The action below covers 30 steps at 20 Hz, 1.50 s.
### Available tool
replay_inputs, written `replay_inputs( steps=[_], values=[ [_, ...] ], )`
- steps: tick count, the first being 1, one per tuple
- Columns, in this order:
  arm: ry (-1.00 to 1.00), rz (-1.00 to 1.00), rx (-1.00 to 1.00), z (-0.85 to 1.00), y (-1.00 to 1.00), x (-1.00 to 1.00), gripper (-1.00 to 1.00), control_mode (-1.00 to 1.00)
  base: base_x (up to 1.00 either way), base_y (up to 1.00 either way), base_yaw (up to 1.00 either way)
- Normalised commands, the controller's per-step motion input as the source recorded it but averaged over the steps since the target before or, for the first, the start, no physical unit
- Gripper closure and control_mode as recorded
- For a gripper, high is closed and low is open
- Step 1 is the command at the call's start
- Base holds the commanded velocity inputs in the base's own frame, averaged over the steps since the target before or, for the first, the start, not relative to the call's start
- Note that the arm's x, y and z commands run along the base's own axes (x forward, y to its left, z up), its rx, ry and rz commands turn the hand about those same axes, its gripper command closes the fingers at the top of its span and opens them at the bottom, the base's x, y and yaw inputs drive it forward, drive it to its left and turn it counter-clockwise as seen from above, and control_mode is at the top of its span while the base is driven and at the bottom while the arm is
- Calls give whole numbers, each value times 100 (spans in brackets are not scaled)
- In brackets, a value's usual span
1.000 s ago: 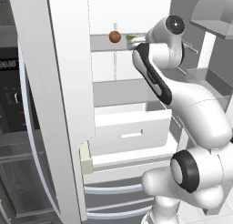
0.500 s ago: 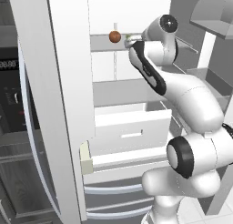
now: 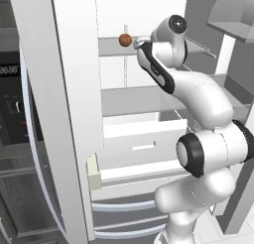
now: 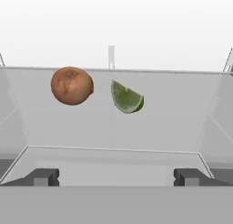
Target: Grab the onion and lemon wedge from the fridge, place them in the blender, close the lid, and turn on the blender to create a marinade.
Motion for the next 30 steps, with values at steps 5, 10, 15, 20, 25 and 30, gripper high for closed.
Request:
replay_inputs(
  steps=[5, 10, 15, 20, 25, 30],
  values=[
    [0, 0, 0, -2, -2, 36, -100, -100, 0, 0, 0],
    [0, 0, 0, -9, -5, 32, -100, -100, 0, 0, 0],
    [0, 0, 0, -11, -4, 33, -100, -100, 0, 0, 0],
    [1, 0, 0, -10, -4, 35, -100, -100, 0, 0, 0],
    [2, 0, 0, -4, 0, 41, -100, -100, 0, 0, 0],
    [3, 0, 0, 0, 0, 43, -100, -100, 0, 0, 0]
  ],
)
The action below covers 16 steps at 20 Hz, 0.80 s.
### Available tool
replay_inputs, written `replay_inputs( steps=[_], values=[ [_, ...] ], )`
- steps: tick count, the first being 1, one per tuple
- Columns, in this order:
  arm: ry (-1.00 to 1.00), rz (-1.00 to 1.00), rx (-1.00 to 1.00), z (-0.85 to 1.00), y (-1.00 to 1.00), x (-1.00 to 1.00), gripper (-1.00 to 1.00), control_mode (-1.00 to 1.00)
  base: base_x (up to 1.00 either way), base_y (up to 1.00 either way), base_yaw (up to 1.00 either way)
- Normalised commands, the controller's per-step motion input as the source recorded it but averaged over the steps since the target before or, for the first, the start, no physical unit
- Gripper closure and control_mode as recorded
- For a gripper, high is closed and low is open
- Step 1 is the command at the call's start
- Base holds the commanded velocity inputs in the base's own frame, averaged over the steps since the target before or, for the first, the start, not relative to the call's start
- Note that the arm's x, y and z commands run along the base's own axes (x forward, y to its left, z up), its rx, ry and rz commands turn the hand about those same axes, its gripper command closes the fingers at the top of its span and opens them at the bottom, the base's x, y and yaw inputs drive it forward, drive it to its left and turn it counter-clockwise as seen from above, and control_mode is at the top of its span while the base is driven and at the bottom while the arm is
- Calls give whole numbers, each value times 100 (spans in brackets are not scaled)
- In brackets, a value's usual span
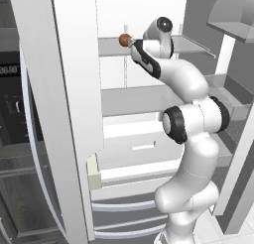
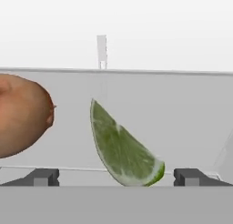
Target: Grab the onion and lemon wedge from the fridge, place them in the blender, close the lid, and turn on the blender to create a marinade.
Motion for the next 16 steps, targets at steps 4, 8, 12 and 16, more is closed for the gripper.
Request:
replay_inputs(
  steps=[4, 8, 12, 16],
  values=[
    [4, 0, 0, 0, 0, 40, -100, -100, 0, 0, 0],
    [6, 0, 0, 0, 0, 39, -100, -100, 0, 0, 0],
    [5, 0, 0, 0, 0, 36, -100, -100, 0, 0, 0],
    [4, 0, 0, -3, 0, 24, -100, -100, 0, 0, 0]
  ],
)
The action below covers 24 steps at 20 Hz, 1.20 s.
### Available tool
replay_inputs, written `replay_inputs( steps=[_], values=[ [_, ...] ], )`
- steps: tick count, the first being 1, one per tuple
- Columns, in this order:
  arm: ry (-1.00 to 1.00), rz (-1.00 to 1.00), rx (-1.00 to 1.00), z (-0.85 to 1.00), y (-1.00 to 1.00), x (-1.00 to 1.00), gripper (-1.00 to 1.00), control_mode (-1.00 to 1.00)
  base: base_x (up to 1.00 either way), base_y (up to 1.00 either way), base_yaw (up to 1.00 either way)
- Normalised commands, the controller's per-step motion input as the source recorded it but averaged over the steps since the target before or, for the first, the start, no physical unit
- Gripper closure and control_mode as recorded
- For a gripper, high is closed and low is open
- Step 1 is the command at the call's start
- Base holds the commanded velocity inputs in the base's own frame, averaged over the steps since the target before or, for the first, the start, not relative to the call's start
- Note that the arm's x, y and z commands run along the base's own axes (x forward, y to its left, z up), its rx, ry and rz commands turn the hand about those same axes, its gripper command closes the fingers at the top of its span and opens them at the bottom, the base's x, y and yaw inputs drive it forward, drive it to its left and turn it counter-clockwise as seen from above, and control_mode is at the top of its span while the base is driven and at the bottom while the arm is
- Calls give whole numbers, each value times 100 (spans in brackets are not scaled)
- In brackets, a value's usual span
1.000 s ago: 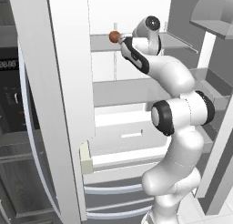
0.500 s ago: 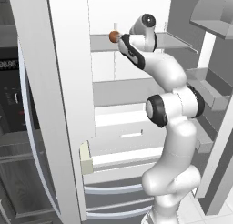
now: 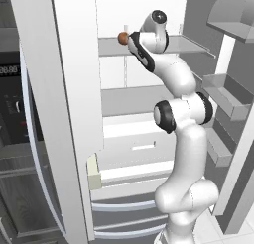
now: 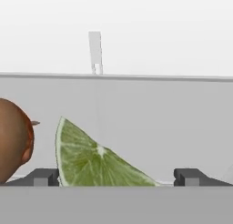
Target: Grab the onion and lemon wedge from the fridge, place them in the blender, close the lid, and turn on the blender to create a marinade.
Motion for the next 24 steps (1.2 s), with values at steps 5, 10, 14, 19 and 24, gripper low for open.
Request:
replay_inputs(
  steps=[5, 10, 14, 19, 24],
  values=[
    [0, 0, 0, -19, 0, 3, -100, -100, 0, 0, 0],
    [0, 0, 0, -12, 0, 4, 100, -100, 0, 0, 0],
    [0, 0, 0, -18, 0, 1, 100, -100, 0, 0, 0],
    [0, 0, 0, -4, 0, 5, 100, -100, 0, 0, 0],
    [-12, 0, 0, -20, 0, 1, 100, -100, 0, 0, 0]
  ],
)
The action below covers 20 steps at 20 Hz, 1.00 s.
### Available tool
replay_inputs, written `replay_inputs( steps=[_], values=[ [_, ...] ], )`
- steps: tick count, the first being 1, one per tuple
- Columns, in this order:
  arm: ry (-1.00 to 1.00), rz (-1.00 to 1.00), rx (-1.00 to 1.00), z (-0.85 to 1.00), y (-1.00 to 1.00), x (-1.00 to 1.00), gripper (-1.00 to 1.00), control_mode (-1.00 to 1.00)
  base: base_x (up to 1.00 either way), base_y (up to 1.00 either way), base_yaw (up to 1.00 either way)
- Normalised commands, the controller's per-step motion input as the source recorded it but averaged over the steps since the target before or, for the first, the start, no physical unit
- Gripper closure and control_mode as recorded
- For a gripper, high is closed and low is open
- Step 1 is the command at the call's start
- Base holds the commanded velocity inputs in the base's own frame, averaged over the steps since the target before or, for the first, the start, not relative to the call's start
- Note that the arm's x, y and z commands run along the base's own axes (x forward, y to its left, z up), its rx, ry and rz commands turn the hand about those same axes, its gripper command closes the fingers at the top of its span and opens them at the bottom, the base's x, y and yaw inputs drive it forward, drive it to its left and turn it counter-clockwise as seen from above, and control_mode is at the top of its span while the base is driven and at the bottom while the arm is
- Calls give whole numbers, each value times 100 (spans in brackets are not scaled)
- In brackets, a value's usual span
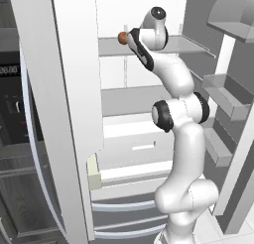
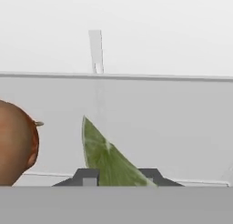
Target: Grab the onion and lemon wedge from the fridge, place them in the blender, close the lid, and turn on the blender to create a marinade.
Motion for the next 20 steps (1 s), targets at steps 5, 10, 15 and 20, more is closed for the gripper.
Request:
replay_inputs(
  steps=[5, 10, 15, 20],
  values=[
    [-19, 0, 0, -29, 0, -17, 100, -100, 0, 0, 0],
    [-18, 0, 0, -29, 0, -34, 100, -100, 0, 0, 0],
    [-6, 0, 0, -2, 0, -46, 100, -100, 0, 0, 0],
    [1, 0, -2, 15, 0, -90, 100, -100, 0, 0, 0]
  ],
)
